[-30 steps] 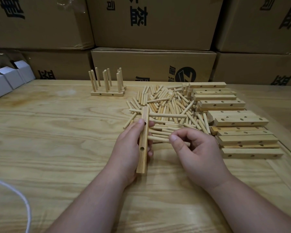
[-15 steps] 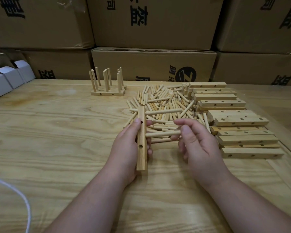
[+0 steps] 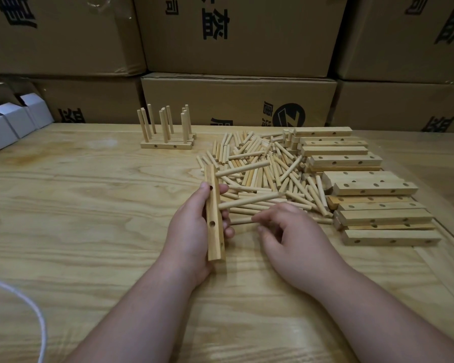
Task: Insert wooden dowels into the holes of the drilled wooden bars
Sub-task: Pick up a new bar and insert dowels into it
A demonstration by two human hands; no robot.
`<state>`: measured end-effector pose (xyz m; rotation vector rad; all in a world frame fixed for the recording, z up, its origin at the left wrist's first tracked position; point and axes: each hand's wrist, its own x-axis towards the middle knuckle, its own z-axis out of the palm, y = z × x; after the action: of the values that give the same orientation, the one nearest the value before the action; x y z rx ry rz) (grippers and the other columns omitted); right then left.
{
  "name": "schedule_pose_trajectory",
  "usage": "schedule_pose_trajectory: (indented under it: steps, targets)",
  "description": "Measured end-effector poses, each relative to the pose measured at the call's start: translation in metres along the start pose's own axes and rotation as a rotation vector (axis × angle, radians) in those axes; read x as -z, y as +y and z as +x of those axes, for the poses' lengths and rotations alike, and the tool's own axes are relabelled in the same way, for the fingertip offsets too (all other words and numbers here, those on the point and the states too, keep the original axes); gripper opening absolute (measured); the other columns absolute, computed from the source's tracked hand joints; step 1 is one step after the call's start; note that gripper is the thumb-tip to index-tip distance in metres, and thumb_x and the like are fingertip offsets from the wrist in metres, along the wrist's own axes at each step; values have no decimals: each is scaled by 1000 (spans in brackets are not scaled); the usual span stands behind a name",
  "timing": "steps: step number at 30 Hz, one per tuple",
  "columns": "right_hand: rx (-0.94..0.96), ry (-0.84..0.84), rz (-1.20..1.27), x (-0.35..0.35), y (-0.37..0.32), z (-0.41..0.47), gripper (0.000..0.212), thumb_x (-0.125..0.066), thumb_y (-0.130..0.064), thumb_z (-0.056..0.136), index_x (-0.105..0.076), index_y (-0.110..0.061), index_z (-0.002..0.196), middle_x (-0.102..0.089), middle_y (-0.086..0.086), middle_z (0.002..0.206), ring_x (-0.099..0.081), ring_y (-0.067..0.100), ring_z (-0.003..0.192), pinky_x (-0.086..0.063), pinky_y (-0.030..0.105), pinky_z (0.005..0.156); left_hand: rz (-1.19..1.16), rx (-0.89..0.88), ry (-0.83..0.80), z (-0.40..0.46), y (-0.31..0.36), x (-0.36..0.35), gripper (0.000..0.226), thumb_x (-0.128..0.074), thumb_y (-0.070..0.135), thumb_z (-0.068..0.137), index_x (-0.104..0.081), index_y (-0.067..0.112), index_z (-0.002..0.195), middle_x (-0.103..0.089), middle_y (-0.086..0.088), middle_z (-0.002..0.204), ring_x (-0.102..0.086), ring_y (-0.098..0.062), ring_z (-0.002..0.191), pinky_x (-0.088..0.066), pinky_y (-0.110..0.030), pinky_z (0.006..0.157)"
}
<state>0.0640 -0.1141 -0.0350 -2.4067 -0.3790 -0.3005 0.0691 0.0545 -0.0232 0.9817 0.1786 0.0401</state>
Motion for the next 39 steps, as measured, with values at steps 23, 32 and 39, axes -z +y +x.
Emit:
schedule_pose_trajectory:
  steps: [23, 32, 39]
  targets:
    - [17, -12, -132, -4, 4, 1, 28, -64, -36, 93, -71, -30, 120, -41, -26, 99, -43, 0, 103, -37, 18, 89, 17, 2, -2, 0, 0, -1, 43, -50, 42, 103, -81, 16, 88, -47, -6, 59, -45, -16, 49, -42, -29, 43]
    - [17, -8, -164, 0, 2, 0, 20, -65, -40, 91, -65, -40, 110, -48, -27, 105, -34, -3, 104, -35, 21, 93, 25, 1, -1, -2, 2, -2, 43, -50, 43, 103, -81, 18, 87, -47, -6, 58, -46, -16, 48, -44, -29, 44]
    - [11, -4, -178, -1, 2, -1, 21, -64, -42, 92, -70, -35, 111, -50, -22, 97, -38, 1, 106, -43, 28, 98, 22, 10, -2, -2, 2, -1, 43, -50, 43, 103, -81, 18, 88, -47, -6, 59, -46, -15, 49, -44, -28, 44]
